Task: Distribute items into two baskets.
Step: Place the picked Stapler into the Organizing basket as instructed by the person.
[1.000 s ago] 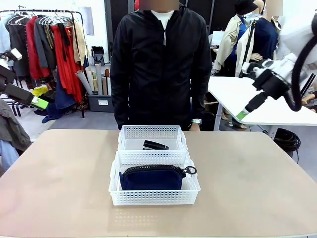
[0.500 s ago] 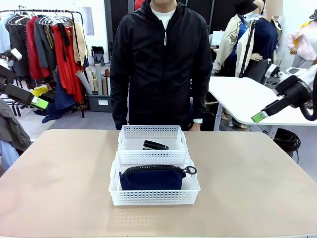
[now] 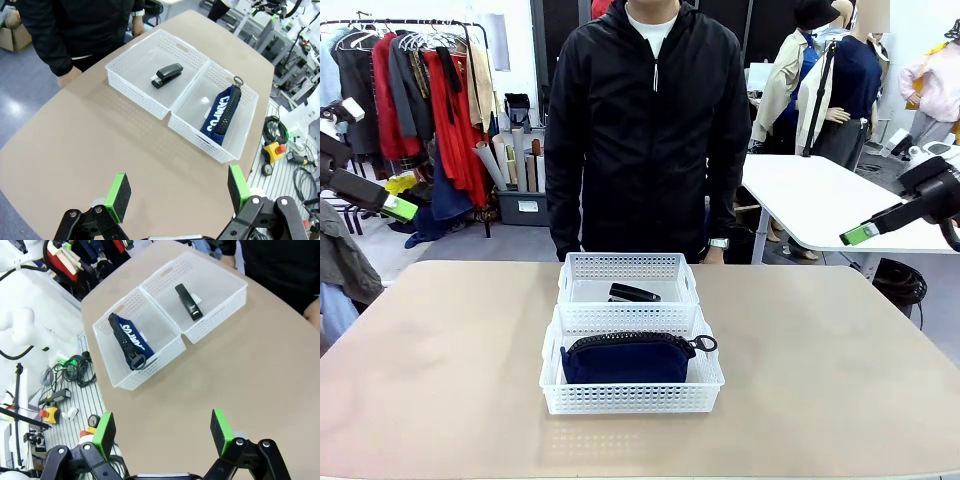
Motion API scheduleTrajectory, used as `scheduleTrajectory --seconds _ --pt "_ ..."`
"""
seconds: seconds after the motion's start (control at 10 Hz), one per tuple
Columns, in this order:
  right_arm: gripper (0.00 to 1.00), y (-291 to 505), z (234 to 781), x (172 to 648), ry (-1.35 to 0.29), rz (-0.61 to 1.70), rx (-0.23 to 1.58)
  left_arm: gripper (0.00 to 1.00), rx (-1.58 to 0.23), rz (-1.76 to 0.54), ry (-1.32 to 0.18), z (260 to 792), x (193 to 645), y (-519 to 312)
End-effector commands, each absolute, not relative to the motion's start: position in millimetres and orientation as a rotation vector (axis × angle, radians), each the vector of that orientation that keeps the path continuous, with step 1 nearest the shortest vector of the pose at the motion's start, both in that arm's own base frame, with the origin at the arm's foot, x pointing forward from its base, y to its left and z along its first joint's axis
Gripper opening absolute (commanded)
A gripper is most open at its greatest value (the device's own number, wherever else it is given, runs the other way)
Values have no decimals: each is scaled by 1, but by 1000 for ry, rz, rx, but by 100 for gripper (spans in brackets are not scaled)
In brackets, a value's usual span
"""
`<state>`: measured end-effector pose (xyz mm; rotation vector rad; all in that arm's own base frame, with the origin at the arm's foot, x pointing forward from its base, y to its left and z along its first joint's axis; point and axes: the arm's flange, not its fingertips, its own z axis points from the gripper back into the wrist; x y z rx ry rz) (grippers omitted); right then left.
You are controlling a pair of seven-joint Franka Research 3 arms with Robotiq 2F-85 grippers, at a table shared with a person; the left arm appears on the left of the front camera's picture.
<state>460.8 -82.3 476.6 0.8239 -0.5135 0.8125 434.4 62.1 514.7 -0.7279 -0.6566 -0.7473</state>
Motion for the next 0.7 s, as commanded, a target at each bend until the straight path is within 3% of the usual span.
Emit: scheduleTrajectory --seconds 0.0,0.6 --pt "100 -81 473 462 -504 809 826 100 -737 -752 -664 515 433 61" --pt "100 -81 473 462 -504 809 826 100 -737 -752 -664 515 433 61"
